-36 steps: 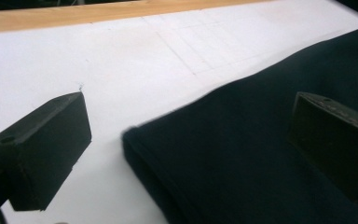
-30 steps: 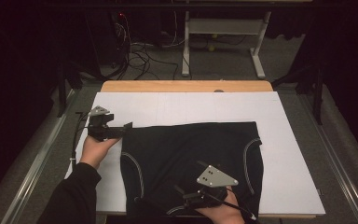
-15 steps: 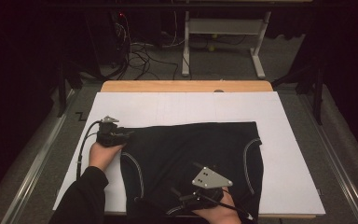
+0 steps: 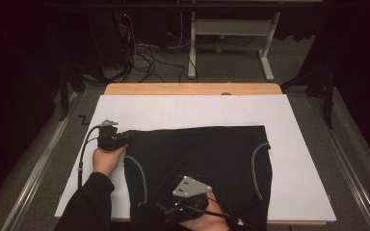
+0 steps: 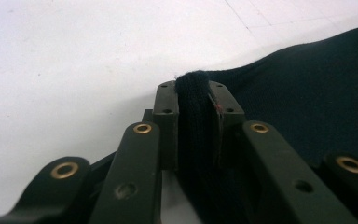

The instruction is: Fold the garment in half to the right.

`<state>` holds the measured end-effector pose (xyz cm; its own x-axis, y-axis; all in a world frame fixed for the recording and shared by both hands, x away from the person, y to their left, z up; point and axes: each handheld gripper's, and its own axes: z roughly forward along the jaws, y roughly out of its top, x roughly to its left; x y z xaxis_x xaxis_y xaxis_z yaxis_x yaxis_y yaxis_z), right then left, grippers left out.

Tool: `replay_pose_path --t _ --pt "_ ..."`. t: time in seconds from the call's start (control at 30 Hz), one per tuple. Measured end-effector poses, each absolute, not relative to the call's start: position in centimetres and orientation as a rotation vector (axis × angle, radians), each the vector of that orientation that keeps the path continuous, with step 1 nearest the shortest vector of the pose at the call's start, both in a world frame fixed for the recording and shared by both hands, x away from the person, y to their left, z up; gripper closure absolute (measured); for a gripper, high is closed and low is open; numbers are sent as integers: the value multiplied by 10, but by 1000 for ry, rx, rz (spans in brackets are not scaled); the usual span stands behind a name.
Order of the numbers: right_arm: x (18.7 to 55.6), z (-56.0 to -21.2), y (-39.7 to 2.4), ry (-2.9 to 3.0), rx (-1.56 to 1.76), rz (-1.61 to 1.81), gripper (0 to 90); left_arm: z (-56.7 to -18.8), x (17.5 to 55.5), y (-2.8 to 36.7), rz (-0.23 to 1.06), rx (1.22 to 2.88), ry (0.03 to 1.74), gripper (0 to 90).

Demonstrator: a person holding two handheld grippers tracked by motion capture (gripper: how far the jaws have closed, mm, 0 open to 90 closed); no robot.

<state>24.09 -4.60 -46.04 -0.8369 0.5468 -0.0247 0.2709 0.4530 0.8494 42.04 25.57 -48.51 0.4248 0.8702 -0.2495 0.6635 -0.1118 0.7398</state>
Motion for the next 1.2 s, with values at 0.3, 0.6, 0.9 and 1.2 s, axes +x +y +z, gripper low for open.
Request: replay_pose_path --t 0.3,0.6,0.9,1.2 --pt "233 -465 -3 2548 648 1287 104 -485 417 255 337 1841 1288 722" --pt "222 -473 32 2675 584 1152 165 -485 417 255 326 1840 1291 720" --pt "208 -486 56 2618 530 970 60 -485 417 254 331 1849 1281 720" --pt "213 -482 50 2587 584 991 284 -485 417 254 327 1854 1288 720"
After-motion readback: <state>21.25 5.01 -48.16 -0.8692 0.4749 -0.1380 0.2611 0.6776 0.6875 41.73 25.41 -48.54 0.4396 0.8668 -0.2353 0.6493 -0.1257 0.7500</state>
